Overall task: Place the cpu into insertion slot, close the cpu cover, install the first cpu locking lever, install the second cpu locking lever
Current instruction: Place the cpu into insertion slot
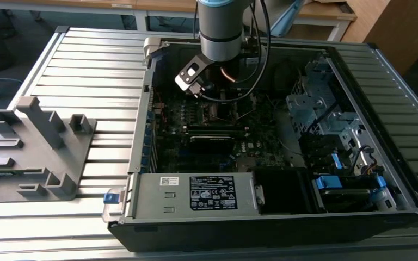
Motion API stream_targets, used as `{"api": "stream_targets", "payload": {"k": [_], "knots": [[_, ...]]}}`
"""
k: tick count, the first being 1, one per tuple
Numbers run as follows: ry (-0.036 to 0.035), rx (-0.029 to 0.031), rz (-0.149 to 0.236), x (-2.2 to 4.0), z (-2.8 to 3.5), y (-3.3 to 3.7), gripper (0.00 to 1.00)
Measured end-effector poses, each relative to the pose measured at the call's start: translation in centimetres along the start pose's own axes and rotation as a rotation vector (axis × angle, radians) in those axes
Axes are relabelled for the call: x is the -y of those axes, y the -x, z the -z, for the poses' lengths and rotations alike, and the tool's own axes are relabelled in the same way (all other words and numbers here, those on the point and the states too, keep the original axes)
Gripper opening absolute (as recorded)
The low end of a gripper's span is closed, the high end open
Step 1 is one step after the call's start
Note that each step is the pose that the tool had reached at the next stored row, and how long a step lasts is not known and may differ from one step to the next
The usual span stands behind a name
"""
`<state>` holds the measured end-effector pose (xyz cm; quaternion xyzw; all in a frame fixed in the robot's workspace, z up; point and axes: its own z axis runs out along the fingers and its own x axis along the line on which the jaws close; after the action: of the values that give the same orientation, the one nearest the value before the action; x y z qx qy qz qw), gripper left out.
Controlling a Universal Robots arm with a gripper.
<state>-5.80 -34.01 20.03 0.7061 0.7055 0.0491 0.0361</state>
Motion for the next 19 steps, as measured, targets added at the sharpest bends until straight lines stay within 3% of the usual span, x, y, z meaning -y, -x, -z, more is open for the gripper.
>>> {"api": "stream_targets", "payload": {"k": [8,19], "knots": [[-0.0001,0.0001,0.0,0.3,-0.65,0.01,0.54],[-0.0001,0.0007,-0.004,0.33,-0.77,0.01,0.54]]}}
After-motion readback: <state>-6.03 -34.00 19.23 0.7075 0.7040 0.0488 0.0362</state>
